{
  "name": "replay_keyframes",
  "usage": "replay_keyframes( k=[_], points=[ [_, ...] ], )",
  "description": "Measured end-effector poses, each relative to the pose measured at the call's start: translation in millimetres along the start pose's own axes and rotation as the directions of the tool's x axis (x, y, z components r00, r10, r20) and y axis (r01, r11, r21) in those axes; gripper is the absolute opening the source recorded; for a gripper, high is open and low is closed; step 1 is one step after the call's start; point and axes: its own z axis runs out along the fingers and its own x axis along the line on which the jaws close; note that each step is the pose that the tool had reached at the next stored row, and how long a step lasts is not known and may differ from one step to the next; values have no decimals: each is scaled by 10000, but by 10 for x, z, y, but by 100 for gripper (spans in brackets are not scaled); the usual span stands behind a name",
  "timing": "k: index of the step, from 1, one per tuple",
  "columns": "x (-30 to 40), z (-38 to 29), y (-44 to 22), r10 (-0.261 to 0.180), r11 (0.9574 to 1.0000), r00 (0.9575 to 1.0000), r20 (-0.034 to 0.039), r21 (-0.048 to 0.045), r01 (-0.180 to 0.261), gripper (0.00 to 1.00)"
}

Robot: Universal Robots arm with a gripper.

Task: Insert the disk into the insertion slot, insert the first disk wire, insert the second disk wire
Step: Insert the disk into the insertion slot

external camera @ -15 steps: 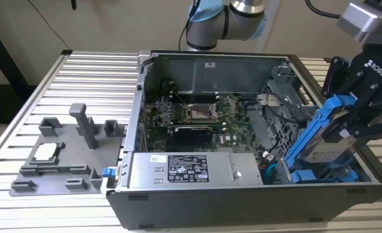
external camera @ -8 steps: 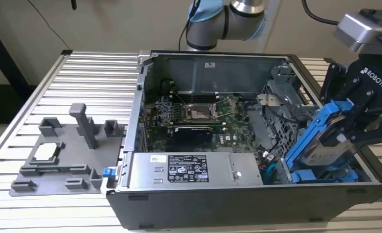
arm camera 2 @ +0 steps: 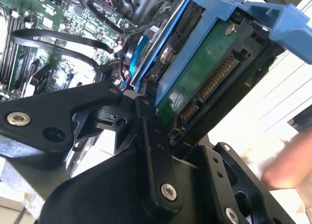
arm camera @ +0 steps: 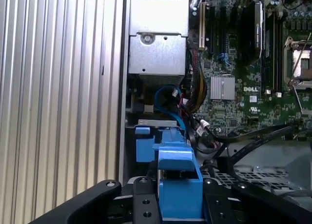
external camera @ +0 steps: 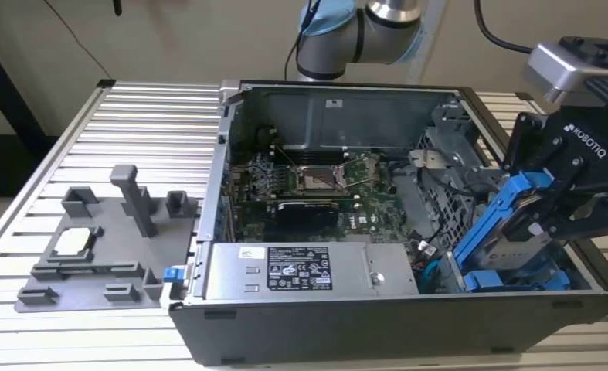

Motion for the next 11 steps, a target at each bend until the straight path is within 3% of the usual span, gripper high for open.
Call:
replay_keyframes(
  k=[5,7,11],
  points=[
    [-1,15,-2,-2,10000,10000,-3,0,2,34],
    [0,16,-1,-2,10000,10000,-1,0,2,47],
    [0,-19,3,-2,10000,10000,1,0,2,47]
  ],
)
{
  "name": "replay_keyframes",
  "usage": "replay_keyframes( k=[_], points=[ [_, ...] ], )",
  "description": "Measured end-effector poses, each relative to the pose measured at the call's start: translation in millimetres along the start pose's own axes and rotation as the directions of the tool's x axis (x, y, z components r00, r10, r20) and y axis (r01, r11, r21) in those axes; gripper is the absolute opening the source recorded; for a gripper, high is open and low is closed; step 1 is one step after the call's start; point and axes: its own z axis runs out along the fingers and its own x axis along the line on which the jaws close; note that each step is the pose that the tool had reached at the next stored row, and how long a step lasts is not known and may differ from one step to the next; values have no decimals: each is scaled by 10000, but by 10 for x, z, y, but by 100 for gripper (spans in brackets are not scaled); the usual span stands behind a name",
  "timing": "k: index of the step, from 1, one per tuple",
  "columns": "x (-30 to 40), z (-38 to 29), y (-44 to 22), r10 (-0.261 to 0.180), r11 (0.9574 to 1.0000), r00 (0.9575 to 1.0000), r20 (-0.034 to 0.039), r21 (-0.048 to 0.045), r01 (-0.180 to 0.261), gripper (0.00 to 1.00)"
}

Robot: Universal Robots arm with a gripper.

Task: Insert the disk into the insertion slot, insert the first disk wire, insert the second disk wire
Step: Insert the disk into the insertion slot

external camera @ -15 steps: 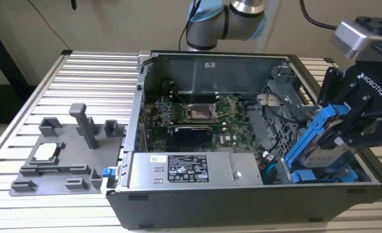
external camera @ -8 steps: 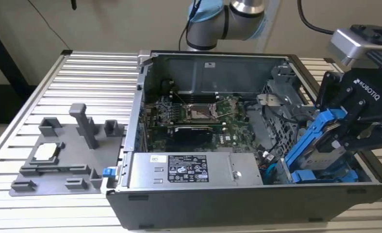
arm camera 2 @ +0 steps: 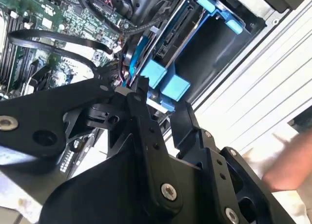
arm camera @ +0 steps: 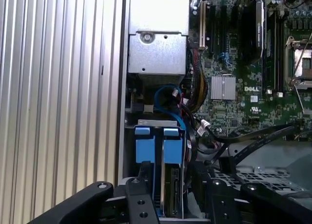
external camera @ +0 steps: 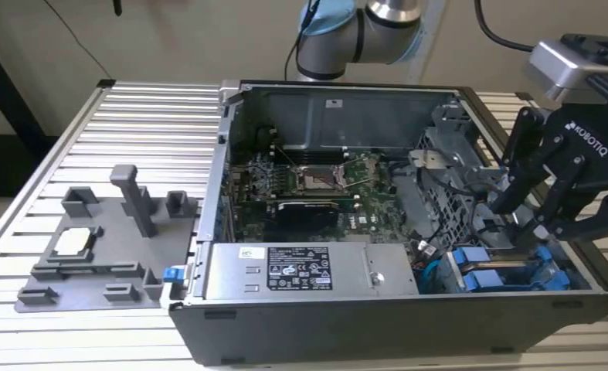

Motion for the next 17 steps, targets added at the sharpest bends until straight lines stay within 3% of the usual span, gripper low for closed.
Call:
replay_keyframes(
  k=[2,3,6,10,13,17],
  points=[
    [-3,-3,1,-7,10000,10000,2,33,7,47],
    [-5,-5,0,-14,9999,10000,-6,147,14,47],
    [-9,-5,0,-35,9977,10000,-7,680,35,47],
    [-18,-5,0,-73,9901,10000,10,1403,71,47],
    [-26,-5,0,-102,9809,9999,23,1945,95,47],
    [-35,-5,-1,-139,9643,9999,42,2647,123,47]
  ],
)
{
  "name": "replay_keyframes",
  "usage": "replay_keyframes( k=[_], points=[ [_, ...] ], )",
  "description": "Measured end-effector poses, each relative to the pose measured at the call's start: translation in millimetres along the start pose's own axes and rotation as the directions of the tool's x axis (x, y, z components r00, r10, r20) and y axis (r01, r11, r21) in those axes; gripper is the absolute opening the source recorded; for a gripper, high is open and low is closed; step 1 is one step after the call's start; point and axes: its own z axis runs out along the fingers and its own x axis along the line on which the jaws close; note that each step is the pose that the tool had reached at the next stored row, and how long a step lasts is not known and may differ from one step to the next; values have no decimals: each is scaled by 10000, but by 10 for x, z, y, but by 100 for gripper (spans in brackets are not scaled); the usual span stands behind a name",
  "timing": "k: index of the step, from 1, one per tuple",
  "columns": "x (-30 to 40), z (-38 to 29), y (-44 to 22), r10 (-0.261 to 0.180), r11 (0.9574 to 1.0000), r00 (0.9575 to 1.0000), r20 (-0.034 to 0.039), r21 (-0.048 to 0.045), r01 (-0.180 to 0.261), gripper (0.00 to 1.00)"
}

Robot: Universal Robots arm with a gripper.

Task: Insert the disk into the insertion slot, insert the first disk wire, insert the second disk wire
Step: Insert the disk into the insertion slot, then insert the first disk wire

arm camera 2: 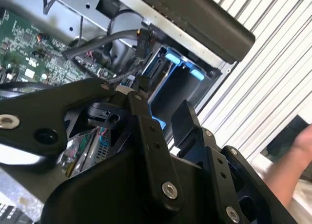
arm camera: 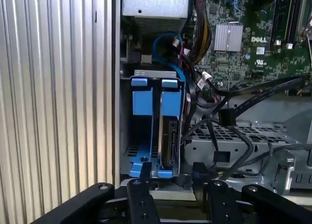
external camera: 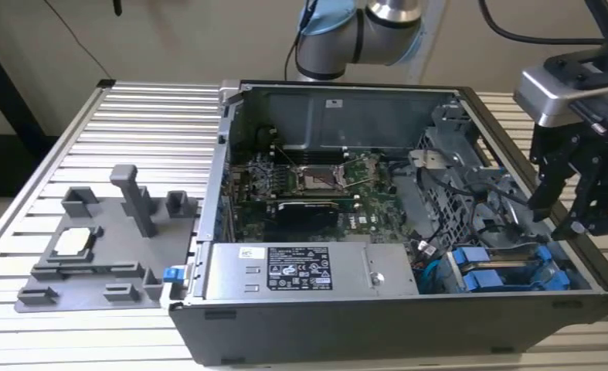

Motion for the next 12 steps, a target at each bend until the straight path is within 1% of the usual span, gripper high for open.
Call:
replay_keyframes(
  k=[2,4,5,6,12],
  points=[
    [-5,0,0,-13,9993,10000,15,367,13,47],
    [-10,0,0,-29,9973,10000,30,737,27,47],
    [-12,0,0,-39,9960,10000,36,896,36,47],
    [-16,1,-2,-71,9957,10000,39,924,67,47],
    [-16,2,-14,-406,9953,9991,94,879,397,47]
  ],
)
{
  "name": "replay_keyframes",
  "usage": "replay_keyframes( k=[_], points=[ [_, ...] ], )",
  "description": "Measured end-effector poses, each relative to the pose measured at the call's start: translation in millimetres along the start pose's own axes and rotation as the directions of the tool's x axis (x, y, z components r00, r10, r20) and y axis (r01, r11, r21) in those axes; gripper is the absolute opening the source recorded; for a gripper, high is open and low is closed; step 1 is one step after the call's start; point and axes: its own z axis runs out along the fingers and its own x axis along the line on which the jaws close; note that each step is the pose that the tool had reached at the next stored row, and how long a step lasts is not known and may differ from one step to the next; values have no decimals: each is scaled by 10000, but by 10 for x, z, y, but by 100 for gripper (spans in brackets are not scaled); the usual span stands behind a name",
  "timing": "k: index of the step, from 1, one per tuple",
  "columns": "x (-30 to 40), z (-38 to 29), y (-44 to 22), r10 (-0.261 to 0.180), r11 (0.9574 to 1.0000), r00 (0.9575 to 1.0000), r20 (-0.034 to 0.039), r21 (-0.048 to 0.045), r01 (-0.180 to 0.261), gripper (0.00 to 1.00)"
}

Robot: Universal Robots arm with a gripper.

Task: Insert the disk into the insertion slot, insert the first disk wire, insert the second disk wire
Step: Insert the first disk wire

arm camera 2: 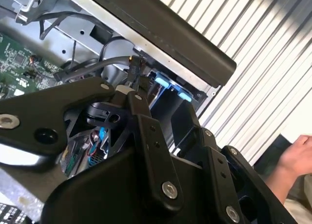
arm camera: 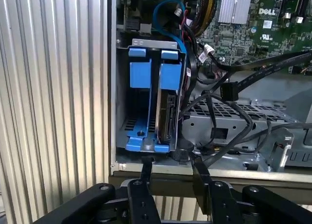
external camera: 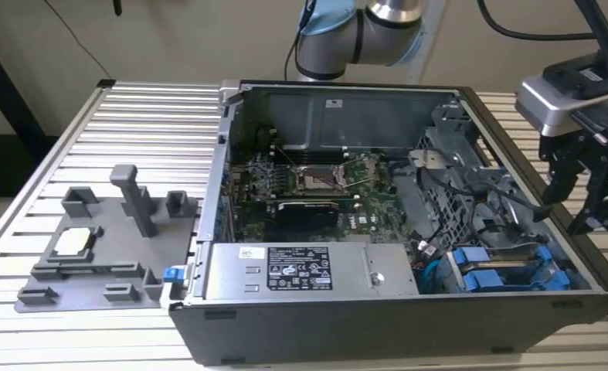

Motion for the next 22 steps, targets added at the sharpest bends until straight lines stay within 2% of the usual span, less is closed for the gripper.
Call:
replay_keyframes(
  k=[4,6,8,11,14,20,22],
  points=[
    [-23,13,-31,-71,10000,10000,18,-6,71,47],
    [-67,25,-46,-75,10000,10000,11,-7,75,47],
    [-128,48,-51,-85,10000,10000,-30,-11,85,47],
    [-198,76,-63,-132,9999,9997,-209,-31,132,47],
    [-248,108,-73,-171,9998,9992,-353,-47,170,47],
    [-321,145,-82,-278,9995,9973,-682,-141,269,47],
    [-337,163,-86,-314,9994,9966,-767,-159,302,47]
  ],
)
